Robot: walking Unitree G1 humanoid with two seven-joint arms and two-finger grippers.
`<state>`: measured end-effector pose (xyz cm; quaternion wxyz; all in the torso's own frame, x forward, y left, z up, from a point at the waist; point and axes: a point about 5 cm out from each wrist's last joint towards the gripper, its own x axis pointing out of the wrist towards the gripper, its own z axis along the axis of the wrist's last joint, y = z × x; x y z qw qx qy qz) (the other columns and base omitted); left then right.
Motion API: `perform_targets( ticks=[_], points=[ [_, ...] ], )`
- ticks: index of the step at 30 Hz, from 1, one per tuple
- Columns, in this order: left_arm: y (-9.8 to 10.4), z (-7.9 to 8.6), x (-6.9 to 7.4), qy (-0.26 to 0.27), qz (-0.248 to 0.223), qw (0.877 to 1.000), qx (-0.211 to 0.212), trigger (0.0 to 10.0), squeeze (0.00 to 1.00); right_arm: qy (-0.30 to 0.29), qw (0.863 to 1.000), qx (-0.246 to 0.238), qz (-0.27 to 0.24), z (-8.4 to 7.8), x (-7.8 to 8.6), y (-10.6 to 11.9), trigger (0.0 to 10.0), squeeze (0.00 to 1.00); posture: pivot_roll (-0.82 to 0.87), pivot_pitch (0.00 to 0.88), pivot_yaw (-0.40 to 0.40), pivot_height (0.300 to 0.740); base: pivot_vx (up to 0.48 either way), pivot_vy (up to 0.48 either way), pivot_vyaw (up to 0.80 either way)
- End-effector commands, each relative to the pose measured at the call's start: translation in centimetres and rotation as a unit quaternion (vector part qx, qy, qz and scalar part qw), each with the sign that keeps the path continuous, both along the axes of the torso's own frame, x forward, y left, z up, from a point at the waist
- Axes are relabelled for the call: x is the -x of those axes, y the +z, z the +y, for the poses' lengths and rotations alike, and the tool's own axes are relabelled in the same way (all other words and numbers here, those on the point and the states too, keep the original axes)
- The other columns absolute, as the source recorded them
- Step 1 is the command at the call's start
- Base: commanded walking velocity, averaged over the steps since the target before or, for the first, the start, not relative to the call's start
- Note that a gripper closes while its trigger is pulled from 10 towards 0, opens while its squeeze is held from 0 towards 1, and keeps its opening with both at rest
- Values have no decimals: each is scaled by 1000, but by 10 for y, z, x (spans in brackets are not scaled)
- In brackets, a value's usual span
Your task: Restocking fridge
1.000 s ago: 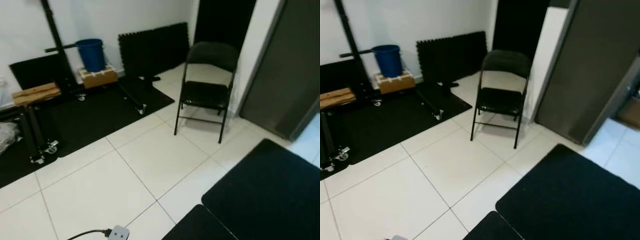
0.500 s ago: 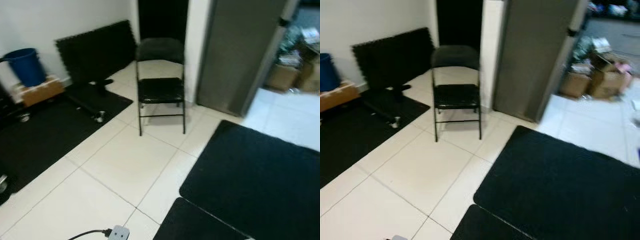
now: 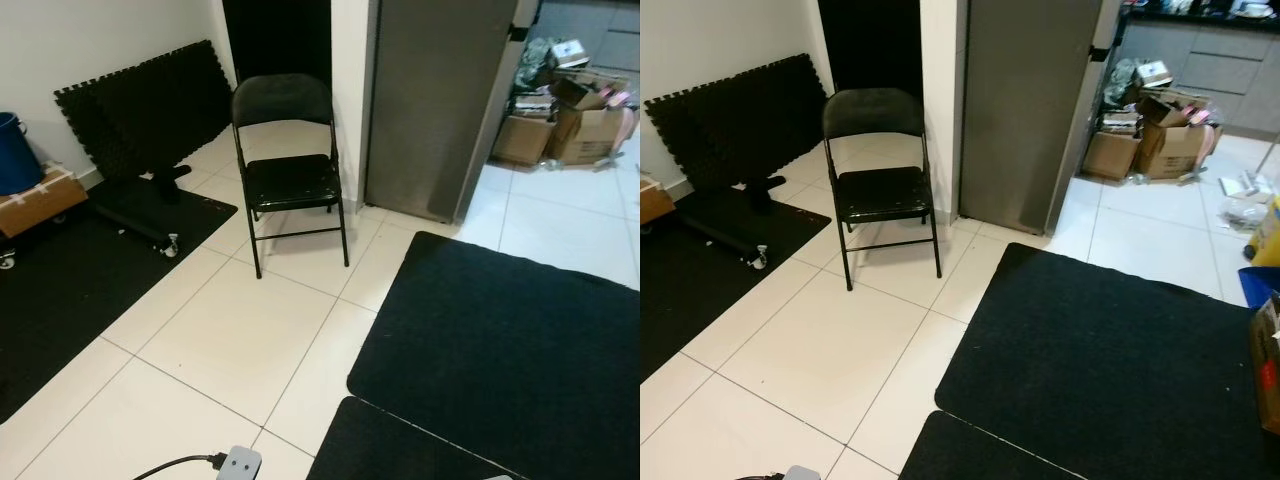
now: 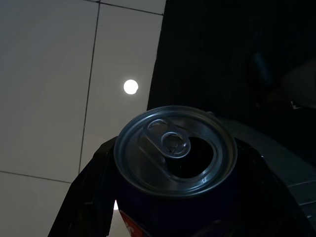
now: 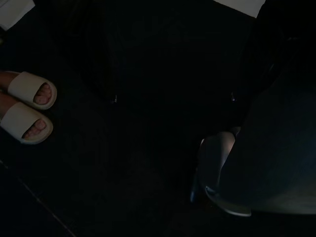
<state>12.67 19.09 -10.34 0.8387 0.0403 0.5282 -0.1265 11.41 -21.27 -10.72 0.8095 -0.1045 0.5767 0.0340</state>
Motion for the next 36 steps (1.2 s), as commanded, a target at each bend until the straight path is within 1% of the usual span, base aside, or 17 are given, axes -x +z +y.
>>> perform_targets(
  ticks=[1,13,26,32,36],
  points=[
    [1,-4,-3,6,-5,1000,9,10000,0,-2,1000,-3,3,-1,2,0,10000,0,52,0,5,740,0,0,-800],
    [1,-5,-4,7,-7,1000,12,10000,0,-1,1000,-3,8,0,4,-1,10000,0,51,0,4,740,0,0,-800],
    [2,-6,-6,8,-14,1000,14,10000,0,-2,1000,-3,4,-1,2,0,10000,0,52,0,0,740,0,0,-800],
    [2,-7,-6,13,-15,999,26,10000,0,-4,1000,-1,-1,-2,1,0,10000,0,53,0,-2,740,0,0,0],
    [2,-6,-7,13,-16,999,25,10000,0,-3,1000,-1,-1,-2,1,0,10000,0,54,0,-1,740,70,0,0]
  ],
)
